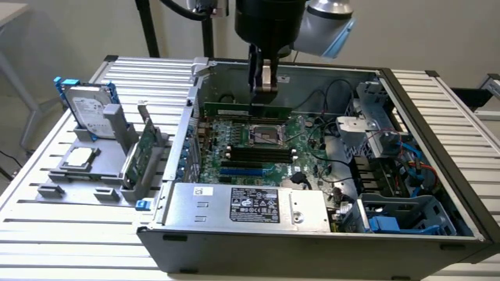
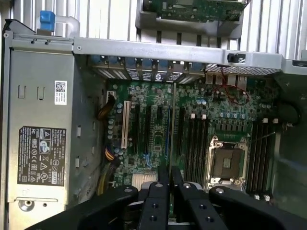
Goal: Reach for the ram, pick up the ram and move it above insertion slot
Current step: 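Pick up the ram and move it above insertion slot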
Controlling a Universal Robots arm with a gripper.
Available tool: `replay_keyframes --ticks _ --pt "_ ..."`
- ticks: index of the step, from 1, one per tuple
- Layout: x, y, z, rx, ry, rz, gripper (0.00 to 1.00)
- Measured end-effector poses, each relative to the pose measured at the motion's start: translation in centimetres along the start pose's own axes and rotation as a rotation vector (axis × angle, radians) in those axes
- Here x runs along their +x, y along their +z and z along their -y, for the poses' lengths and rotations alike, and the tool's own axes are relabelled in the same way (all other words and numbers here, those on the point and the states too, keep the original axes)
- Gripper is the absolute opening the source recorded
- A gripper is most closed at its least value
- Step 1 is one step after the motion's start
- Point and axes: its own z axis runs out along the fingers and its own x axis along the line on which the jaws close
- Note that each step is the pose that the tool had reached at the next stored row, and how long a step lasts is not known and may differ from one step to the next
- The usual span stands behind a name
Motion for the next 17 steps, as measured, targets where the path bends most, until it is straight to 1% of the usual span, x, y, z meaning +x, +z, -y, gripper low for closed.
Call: replay_keyframes --ticks 2,8,10,13,17 --pt "-0.3 0.08 0.37 0.0028 0.0 -0.0001 0.14" --pt "-1.1 0.39 1.56 0.0136 0.0 0.0003 0.14" --pt "-1.2 0.47 1.84 0.0144 0.0 0.0017 0.14" --pt "-1.3 0.52 1.94 0.0149 0.008 0.0049 0.14" --pt "-1.3 0.52 1.95 0.015 0.011 0.0055 0.14"
